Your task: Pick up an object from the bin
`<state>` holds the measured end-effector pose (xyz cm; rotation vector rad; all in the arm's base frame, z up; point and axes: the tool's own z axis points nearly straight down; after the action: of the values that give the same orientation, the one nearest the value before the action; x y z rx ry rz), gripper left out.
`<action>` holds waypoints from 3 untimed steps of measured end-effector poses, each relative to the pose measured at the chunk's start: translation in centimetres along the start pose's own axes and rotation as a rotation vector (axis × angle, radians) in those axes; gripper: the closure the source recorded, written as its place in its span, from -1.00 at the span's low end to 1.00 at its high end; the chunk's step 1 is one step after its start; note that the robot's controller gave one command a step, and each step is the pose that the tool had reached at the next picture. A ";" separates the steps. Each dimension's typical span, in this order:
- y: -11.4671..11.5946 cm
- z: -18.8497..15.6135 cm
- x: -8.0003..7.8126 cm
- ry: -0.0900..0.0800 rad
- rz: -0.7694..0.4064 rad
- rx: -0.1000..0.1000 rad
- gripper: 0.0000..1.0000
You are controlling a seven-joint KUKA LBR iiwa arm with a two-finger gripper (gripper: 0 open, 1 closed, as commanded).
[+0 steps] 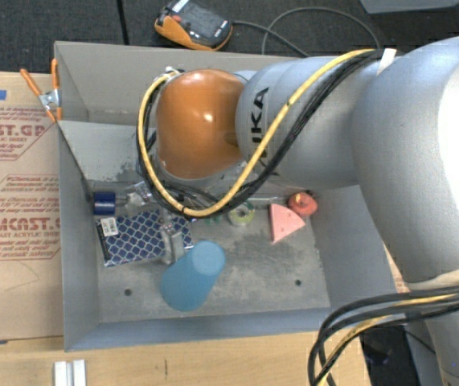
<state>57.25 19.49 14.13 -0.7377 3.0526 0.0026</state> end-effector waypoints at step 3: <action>-2.1 8.6 -1.2 -0.010 -0.087 -0.003 1.00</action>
Offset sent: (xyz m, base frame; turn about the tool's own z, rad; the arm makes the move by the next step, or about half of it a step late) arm 0.0179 -0.0087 -0.0713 -0.0916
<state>59.27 18.22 5.49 -0.8667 3.0086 0.0113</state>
